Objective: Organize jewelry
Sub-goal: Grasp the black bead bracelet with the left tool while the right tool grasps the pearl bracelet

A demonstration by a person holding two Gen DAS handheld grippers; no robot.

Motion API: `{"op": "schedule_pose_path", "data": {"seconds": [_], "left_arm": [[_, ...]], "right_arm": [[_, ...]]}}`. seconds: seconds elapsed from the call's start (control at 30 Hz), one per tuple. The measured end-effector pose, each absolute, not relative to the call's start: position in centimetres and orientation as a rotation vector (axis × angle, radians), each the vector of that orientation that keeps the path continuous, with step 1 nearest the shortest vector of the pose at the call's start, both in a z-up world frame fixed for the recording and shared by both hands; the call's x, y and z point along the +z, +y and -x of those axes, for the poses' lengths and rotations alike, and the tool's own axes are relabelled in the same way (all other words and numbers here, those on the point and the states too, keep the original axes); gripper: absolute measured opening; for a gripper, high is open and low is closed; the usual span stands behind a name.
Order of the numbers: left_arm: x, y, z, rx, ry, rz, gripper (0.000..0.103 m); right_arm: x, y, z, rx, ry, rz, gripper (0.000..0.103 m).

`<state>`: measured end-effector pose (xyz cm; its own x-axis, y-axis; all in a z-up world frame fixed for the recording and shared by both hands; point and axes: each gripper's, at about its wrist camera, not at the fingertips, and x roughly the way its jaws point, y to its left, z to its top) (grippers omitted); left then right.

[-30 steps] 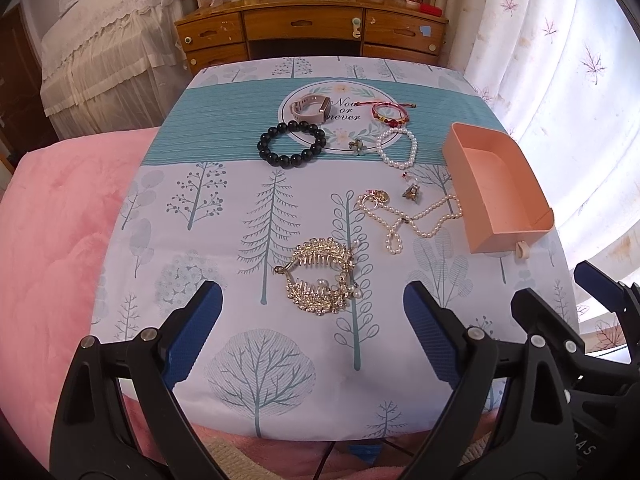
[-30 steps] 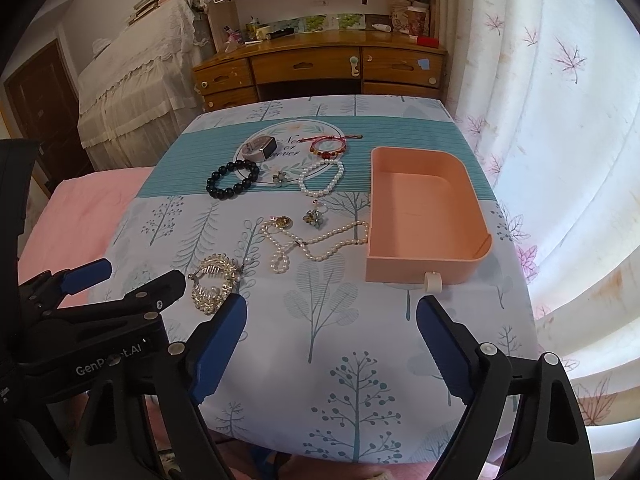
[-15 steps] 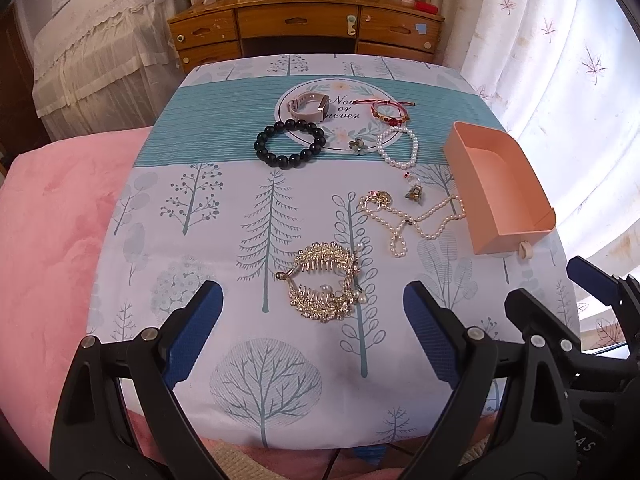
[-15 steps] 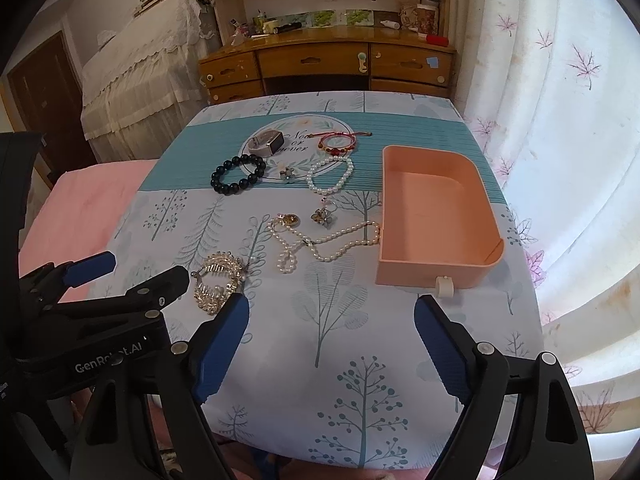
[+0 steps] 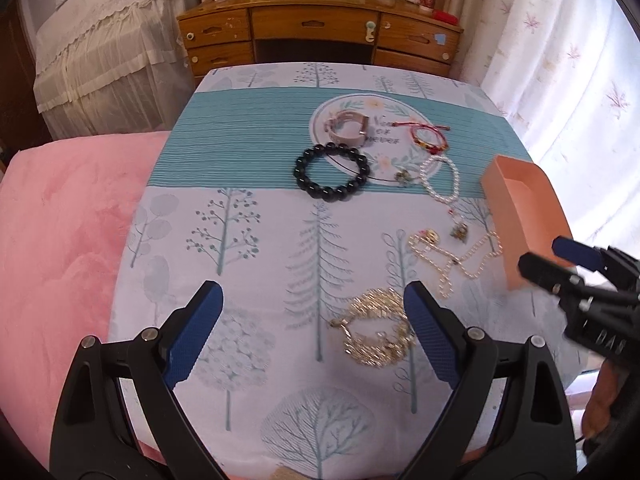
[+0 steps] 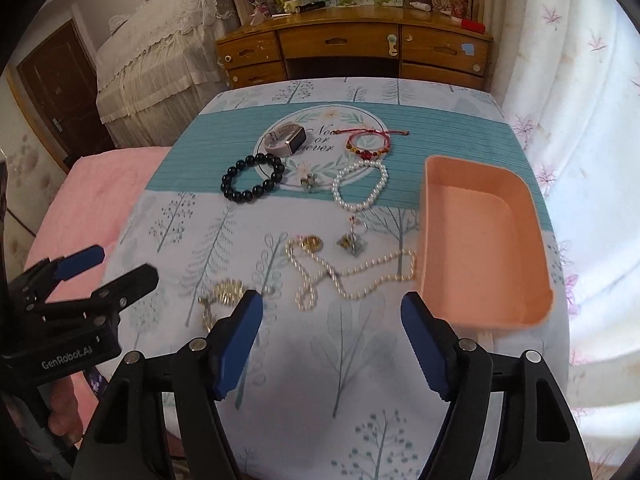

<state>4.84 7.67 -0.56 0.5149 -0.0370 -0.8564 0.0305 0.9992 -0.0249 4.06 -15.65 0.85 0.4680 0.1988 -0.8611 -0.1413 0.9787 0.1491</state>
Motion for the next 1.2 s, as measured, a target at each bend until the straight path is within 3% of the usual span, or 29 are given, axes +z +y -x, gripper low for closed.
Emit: {"op": "schedule_pose_path", "data": {"seconds": [0.13, 0.37, 0.5, 0.8, 0.93, 1.03, 1.2], "left_arm": [[-1.0, 9.1, -8.4, -0.001, 1.061, -0.043, 0.091], [-2.9, 9.3, -16.3, -0.028, 1.144, -0.127, 0.091], [-4.6, 8.9, -20.6, -0.033, 1.205, -0.132, 0.091], [-8.2, 8.9, -26.4, -0.048, 1.310, -0.088, 0.089], [-9.4, 8.4, -27.7, -0.049, 1.339, -0.093, 0.081], [-10.1, 8.4, -28.4, -0.038, 1.373, -0.090, 0.074], [-11.3, 8.6, -29.1, -0.028, 1.428, -0.089, 0.070]], "right_arm": [[0.9, -15.4, -9.2, 0.266, 1.112, -0.064, 0.065], [-3.0, -14.7, -19.8, 0.305, 1.291, -0.098, 0.045], [-6.3, -13.9, -23.4, 0.304, 1.378, -0.080, 0.042], [-10.4, -11.3, -25.2, 0.296, 1.447, 0.046, 0.029], [-10.8, -10.3, -25.4, 0.296, 1.423, 0.116, 0.025], [-11.1, -9.6, -25.2, 0.287, 1.408, 0.178, 0.009], [-11.2, -9.9, -24.8, 0.284, 1.400, 0.171, 0.007]]}}
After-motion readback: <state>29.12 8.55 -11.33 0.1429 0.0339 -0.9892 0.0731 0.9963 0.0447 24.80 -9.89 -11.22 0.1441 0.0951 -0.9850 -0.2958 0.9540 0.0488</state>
